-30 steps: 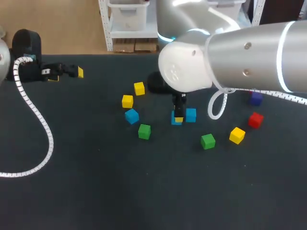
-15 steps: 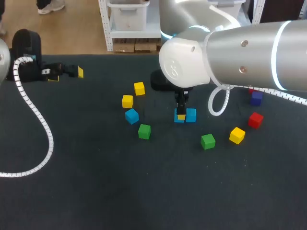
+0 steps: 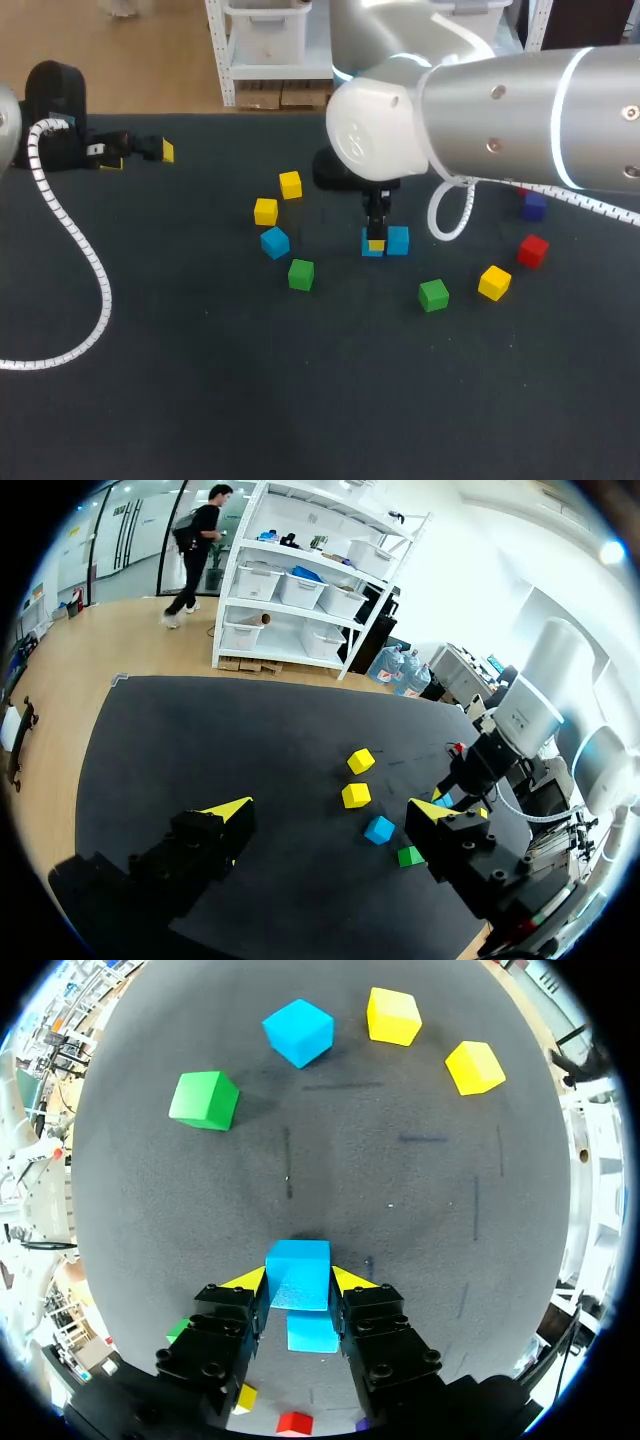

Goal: Place the blue cubes, place green cubes on the blue cubes, place the yellow cubes on the green cubes, then place the red cubes on the yellow cubes, and place purple cube on the red cubes.

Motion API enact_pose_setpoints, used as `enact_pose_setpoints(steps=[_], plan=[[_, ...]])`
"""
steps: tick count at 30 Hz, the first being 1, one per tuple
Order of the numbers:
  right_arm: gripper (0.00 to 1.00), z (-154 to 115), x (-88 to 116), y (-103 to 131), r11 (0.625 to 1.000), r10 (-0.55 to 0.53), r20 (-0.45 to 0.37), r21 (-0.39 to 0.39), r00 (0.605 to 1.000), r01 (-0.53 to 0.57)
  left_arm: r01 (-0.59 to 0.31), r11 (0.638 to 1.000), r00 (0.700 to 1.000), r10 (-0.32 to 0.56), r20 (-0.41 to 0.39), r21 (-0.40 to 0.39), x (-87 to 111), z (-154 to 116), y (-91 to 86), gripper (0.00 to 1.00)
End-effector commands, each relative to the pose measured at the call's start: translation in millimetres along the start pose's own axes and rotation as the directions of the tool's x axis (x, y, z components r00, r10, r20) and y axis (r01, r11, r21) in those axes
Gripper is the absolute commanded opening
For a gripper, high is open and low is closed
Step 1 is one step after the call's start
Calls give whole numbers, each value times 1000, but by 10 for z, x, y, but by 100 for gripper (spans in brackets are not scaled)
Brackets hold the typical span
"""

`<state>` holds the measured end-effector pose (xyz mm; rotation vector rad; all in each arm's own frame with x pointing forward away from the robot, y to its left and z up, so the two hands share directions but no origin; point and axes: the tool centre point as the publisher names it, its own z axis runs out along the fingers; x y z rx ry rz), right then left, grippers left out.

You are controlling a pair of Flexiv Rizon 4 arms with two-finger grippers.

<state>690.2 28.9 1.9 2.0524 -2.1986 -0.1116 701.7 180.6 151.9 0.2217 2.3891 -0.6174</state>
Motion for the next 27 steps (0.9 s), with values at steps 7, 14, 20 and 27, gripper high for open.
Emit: enact_pose_setpoints(steps=[7,14,20,27], plan=[[0,6,1,-69,1000,2,-2,-9,1000,-2,-3,1000,1000,3,7,11,16,-4,23,100],[1,5,5,-78,1000,0,-6,-14,1000,0,-3,1000,1000,3,7,11,16,-4,23,100],[19,19,-9,-89,1000,-7,-7,-19,1000,7,-3,1000,1000,3,7,11,16,-4,23,100],[100,23,-21,-93,1000,-17,-3,-25,1000,17,-3,1000,1000,3,7,11,16,-4,23,100]])
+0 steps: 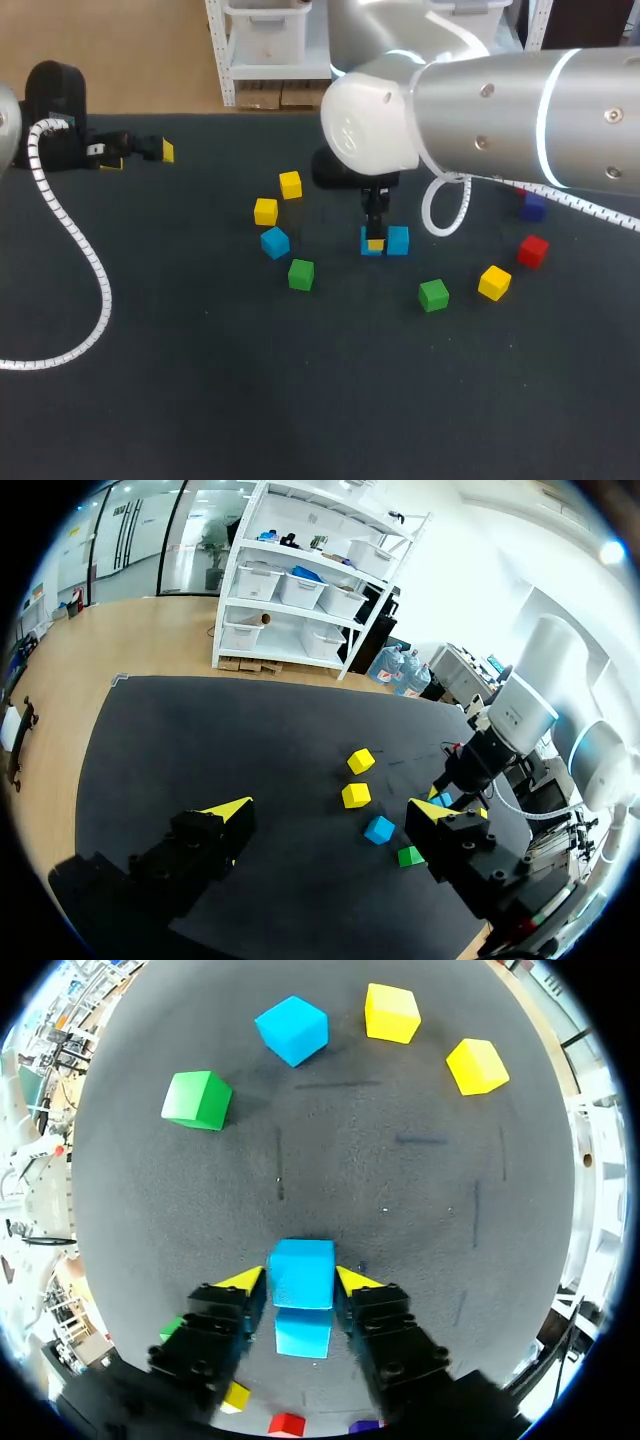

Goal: Place the blue cubes, place green cubes on the blue cubes, place the yellow cubes on the green cubes, then place the red cubes on the yellow cubes, and place purple cube on the red cubes.

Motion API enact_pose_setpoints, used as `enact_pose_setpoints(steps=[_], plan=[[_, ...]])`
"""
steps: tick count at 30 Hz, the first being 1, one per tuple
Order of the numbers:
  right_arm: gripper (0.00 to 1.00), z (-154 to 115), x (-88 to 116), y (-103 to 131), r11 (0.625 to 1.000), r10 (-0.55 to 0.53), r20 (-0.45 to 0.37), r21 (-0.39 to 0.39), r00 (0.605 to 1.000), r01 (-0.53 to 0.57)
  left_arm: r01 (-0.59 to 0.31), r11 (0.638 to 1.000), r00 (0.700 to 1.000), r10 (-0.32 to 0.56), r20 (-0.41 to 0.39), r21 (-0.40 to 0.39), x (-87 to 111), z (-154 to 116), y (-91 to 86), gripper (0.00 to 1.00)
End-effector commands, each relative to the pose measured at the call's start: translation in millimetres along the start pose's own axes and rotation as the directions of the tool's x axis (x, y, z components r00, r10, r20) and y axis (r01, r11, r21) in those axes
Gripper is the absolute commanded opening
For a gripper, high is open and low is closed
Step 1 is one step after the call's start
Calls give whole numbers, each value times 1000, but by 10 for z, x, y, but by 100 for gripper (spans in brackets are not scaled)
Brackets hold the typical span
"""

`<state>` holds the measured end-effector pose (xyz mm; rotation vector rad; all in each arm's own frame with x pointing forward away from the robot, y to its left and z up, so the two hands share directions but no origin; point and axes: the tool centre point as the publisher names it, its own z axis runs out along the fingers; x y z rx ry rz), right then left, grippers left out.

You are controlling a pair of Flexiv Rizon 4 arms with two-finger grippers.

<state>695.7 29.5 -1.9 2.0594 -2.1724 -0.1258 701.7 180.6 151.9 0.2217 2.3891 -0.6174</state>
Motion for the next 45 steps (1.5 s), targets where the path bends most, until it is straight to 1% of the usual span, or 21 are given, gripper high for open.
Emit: enact_pose_setpoints(steps=[1,5,8,14,18,21,26,30,34,45], plan=[[100,-7,-9,-34,1000,-1,3,-8,1000,1,-3,1000,1000,3,7,11,16,-4,23,100],[100,-11,0,-32,1000,1,8,-7,1000,-1,-3,1000,1000,3,7,11,16,-4,23,100],[100,-61,44,-30,1000,8,15,4,1000,-8,-3,1000,1000,3,7,11,16,-4,23,100],[100,-287,239,-34,997,49,44,63,998,-52,-3,1000,1000,3,7,11,16,-4,23,100],[100,-406,286,-6,993,60,57,102,997,-66,-3,1000,1000,3,7,11,16,-4,23,100],[100,-470,271,27,992,55,65,114,996,-62,-3,1000,1000,3,7,11,16,-4,23,100],[100,-537,161,125,991,41,71,124,997,-50,-3,1000,1000,3,7,11,16,-4,23,100],[100,-619,90,243,989,23,108,143,994,-39,-3,1000,1000,3,7,11,16,-4,23,100],[100,-695,15,370,986,-2,109,163,994,-16,-3,1000,1000,3,7,11,16,-4,23,100],[100,-918,-23,597,979,-30,121,202,992,5,-3,1000,1000,3,7,11,16,-4,23,100]])
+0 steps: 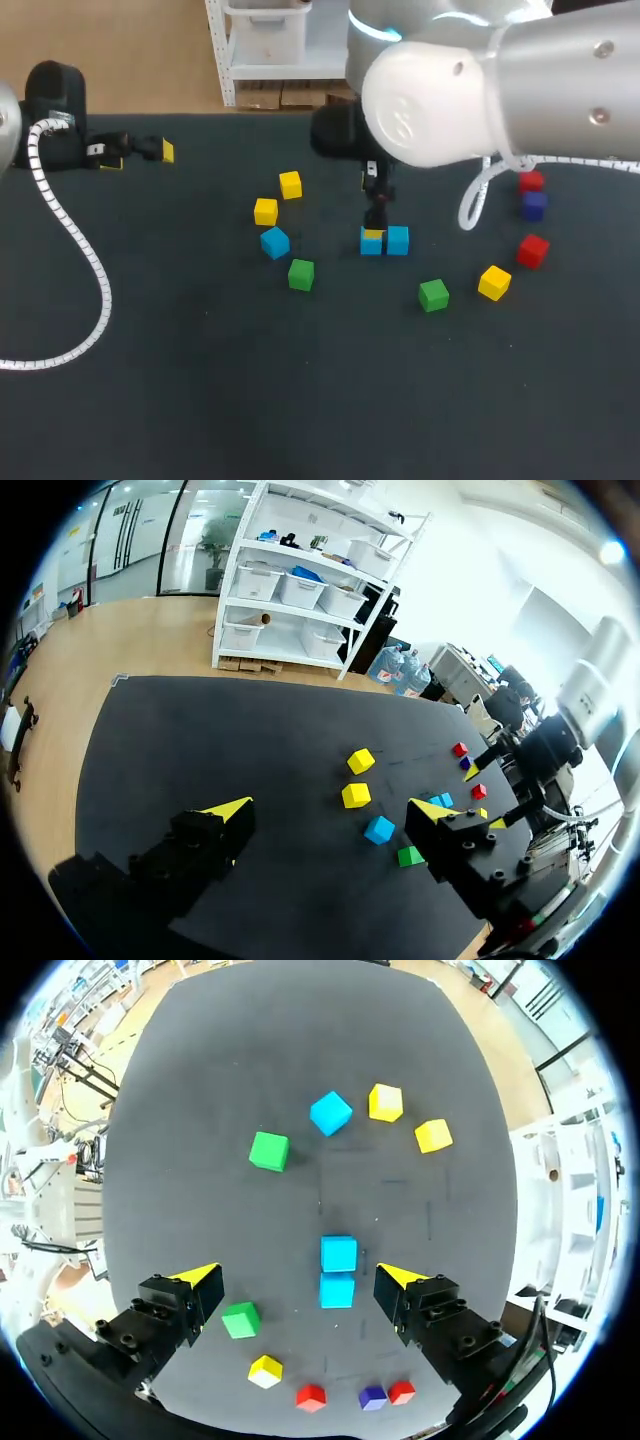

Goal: Place the blue cubes, place green cubes on the blue cubes, place the yellow cubes on the green cubes, then place the red cubes on the yellow cubes, and place purple cube on the red cubes.

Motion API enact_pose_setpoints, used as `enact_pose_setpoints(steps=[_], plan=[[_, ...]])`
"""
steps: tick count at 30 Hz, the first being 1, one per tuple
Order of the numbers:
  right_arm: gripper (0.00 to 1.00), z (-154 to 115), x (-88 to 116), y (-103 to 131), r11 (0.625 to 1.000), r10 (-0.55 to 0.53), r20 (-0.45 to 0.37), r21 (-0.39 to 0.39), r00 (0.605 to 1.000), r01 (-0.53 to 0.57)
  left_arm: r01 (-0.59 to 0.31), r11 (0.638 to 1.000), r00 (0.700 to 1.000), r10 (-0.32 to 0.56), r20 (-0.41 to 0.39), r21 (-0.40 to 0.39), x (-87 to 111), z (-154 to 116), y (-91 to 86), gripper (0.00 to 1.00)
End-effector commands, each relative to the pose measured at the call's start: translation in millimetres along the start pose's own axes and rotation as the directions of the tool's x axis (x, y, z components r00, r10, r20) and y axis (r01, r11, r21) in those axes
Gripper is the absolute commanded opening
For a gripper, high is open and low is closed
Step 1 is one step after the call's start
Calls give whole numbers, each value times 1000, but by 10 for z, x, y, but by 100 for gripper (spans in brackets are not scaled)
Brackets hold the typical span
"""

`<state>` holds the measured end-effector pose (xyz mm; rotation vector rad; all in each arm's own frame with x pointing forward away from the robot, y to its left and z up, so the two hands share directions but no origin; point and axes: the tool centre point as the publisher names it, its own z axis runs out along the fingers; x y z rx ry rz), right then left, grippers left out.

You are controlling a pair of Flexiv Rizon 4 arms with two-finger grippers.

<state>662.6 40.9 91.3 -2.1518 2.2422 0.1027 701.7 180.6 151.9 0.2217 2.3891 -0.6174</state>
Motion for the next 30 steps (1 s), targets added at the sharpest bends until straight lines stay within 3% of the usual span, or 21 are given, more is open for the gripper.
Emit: enact_pose_setpoints(steps=[1,7,11,22,30], plan=[[100,-75,15,115,998,-3,8,67,1000,2,-3,1000,1000,3,7,11,16,-4,23,100],[100,-153,-65,191,997,-13,7,80,1000,12,-3,1000,1000,3,7,11,16,-4,23,100],[100,-299,11,222,994,7,44,112,999,-12,-3,1000,1000,3,7,11,16,-4,23,100],[100,-866,580,105,966,144,75,206,987,-157,-3,1000,1000,3,7,11,16,-4,23,100],[100,-1005,994,44,931,265,138,222,954,-291,-3,1000,1000,3,7,11,16,-4,23,100]])
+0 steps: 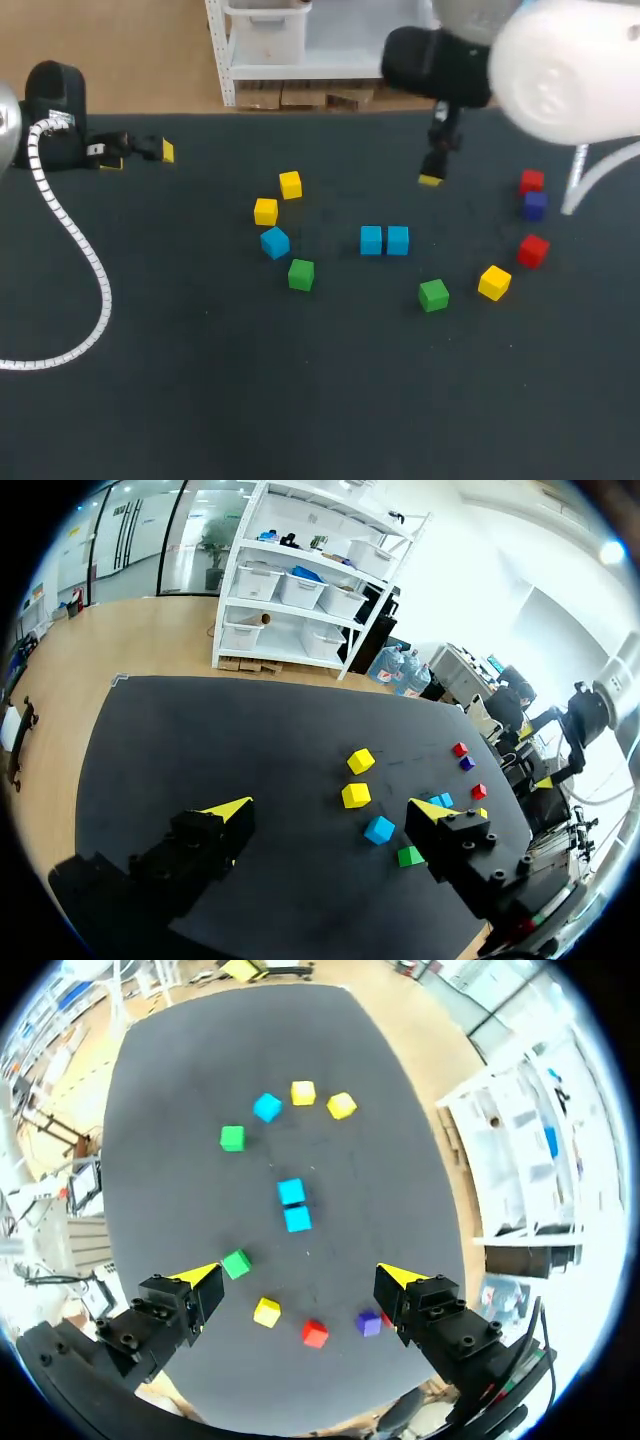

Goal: Place the blue cubes, place green cubes on the blue cubes, place the yellow cubes on the green cubes, then place the red cubes on the yellow cubes, and place purple cube on the red cubes.

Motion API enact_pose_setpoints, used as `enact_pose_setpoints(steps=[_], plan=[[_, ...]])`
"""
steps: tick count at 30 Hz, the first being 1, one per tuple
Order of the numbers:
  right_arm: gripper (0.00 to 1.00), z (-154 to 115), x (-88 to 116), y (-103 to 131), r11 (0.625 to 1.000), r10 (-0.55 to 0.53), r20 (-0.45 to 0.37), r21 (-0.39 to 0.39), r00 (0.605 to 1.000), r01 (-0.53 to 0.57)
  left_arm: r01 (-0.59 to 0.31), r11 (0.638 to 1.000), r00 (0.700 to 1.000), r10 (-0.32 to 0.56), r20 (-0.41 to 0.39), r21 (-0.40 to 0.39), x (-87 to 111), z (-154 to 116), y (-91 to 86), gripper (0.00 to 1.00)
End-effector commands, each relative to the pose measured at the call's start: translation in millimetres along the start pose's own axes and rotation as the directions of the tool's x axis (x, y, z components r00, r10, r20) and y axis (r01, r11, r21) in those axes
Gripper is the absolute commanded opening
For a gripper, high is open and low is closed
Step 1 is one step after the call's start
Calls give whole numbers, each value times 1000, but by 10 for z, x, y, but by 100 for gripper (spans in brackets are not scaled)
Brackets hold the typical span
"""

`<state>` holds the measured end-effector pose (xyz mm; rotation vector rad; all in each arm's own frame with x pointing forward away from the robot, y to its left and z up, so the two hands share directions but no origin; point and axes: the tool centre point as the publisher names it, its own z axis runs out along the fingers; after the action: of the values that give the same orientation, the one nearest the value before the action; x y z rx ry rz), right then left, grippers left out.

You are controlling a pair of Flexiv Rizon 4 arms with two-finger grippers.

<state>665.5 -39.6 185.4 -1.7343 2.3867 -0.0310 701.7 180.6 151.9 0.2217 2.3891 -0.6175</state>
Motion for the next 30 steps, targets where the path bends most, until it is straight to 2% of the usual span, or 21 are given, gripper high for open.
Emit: enact_pose_setpoints(steps=[1,11,20,27,30], plan=[[100,-42,313,-8,998,36,56,58,998,-39,-3,1000,1000,3,7,11,16,-4,23,100],[100,-121,944,-220,969,216,138,88,967,-229,-3,1000,1000,3,7,11,16,-4,23,100],[100,-65,1376,-220,937,318,158,95,935,-335,-3,1000,1000,3,7,11,16,-4,23,100],[100,57,1575,-230,909,387,213,76,897,-410,-3,1000,1000,3,7,11,16,-4,23,100],[100,153,1519,-235,933,352,201,6,914,-361,-3,1000,1000,3,7,11,16,-4,23,100]])
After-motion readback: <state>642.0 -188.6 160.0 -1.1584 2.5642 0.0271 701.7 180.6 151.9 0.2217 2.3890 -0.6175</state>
